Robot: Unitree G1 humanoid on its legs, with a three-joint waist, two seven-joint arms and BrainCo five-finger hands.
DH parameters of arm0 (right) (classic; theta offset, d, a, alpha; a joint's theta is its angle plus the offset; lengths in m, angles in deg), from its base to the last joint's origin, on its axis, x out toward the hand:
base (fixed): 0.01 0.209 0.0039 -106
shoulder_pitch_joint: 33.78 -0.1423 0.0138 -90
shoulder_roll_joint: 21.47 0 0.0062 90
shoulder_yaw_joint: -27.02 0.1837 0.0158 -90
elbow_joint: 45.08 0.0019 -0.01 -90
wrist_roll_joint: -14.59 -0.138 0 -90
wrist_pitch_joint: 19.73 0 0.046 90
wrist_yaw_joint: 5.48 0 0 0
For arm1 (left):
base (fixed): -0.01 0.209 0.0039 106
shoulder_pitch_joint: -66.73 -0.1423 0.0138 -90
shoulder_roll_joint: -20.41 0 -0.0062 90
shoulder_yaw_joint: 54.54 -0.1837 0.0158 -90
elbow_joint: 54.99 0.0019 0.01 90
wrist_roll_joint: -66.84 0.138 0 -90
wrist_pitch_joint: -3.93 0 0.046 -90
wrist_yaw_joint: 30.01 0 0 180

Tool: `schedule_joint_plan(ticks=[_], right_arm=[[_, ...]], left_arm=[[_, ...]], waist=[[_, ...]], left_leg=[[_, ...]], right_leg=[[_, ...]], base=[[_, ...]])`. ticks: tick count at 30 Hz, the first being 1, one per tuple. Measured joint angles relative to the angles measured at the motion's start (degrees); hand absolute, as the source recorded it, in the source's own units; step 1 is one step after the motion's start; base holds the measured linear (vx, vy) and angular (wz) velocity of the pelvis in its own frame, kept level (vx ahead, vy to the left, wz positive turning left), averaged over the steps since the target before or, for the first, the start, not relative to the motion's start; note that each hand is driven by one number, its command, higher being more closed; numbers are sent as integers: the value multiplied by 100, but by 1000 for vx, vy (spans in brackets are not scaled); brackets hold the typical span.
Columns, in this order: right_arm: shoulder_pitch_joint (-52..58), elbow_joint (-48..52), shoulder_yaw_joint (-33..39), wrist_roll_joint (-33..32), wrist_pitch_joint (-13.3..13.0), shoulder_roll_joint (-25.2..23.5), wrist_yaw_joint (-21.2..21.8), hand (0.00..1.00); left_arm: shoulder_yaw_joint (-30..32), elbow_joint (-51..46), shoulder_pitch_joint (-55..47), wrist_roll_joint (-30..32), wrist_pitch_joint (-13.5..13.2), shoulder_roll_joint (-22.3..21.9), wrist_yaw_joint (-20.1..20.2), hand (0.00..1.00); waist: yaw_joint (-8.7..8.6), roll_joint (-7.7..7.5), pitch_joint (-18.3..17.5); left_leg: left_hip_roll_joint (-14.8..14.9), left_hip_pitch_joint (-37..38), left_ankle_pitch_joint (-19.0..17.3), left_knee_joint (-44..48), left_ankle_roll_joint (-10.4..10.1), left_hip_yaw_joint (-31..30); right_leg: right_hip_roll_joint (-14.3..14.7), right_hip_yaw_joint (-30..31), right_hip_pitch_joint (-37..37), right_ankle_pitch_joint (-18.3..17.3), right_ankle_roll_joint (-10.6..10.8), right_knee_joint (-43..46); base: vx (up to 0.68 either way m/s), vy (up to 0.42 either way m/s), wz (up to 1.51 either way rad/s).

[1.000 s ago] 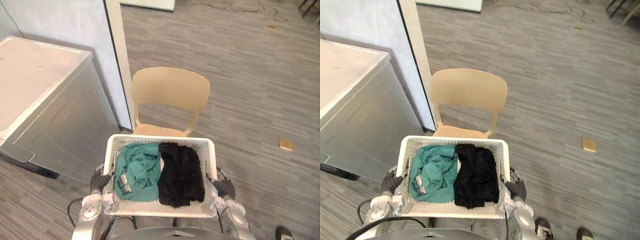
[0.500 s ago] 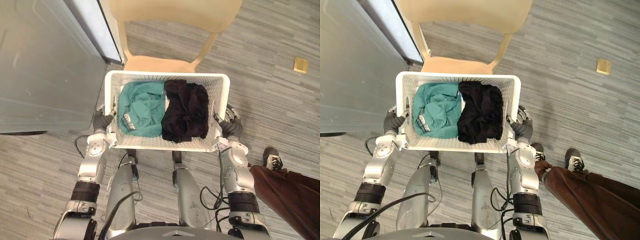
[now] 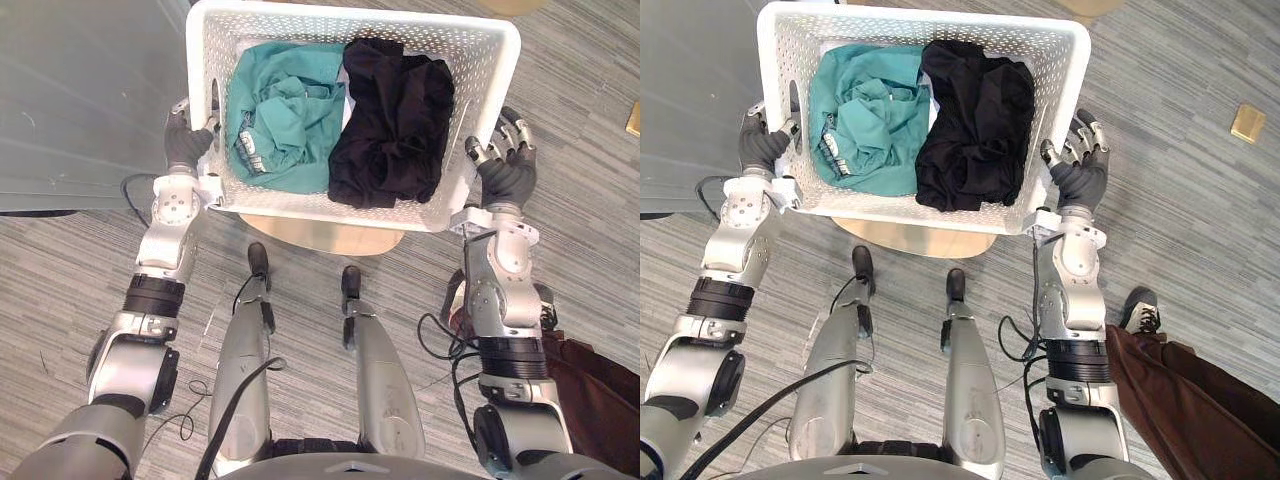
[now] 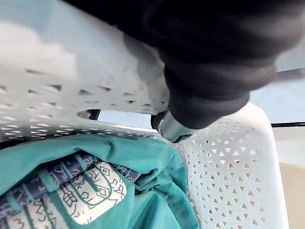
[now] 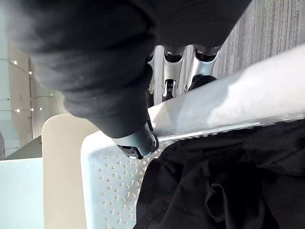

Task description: Pick up the laundry basket with both hands and put the clothes into the washing machine.

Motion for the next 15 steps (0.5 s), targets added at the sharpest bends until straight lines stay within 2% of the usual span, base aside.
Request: schedule_joint_plan(ticks=[5,6,8,9,11,15], right_arm=[[-195,-555,379,0,11,360,-177,100],[-209,-704,416,-2,13,410,-177,100],[-240,-961,416,-11,21,466,-172,100],[-239,-1055,416,-20,20,466,-169,0],[-297,-1328,407,-58,39,464,-152,0],[-535,-1627,412,-56,47,466,-152,0]], left_arm=[[-160,412,159,78,-9,208,35,100],[-178,430,180,78,-9,235,35,0],[-241,491,260,78,-12,263,39,0],[-246,524,303,78,-16,264,40,0],[-256,744,498,110,-23,272,67,0],[-259,848,601,127,-28,286,94,0]], waist=[[0,-4,2],[-11,-4,2],[-24,-4,2],[-31,-4,2],[-22,-4,2],[-15,-4,2]], left_leg=[[86,-51,-128,92,-60,131],[137,-57,-165,95,-11,206],[237,-76,-147,106,-3,377],[252,-88,-120,113,-9,400],[250,-125,-55,99,59,398],[246,-119,22,67,61,376]], right_leg=[[17,-14,-35,0,0,68],[17,-21,-39,0,0,68],[18,-66,-42,0,0,68],[20,-86,-45,0,0,67],[19,-117,-68,0,0,63],[22,-153,-70,-1,-1,54]], base=[[1,-5,-2],[0,0,0],[6,-37,8],[12,-27,10],[11,-8,6],[8,-15,3]])
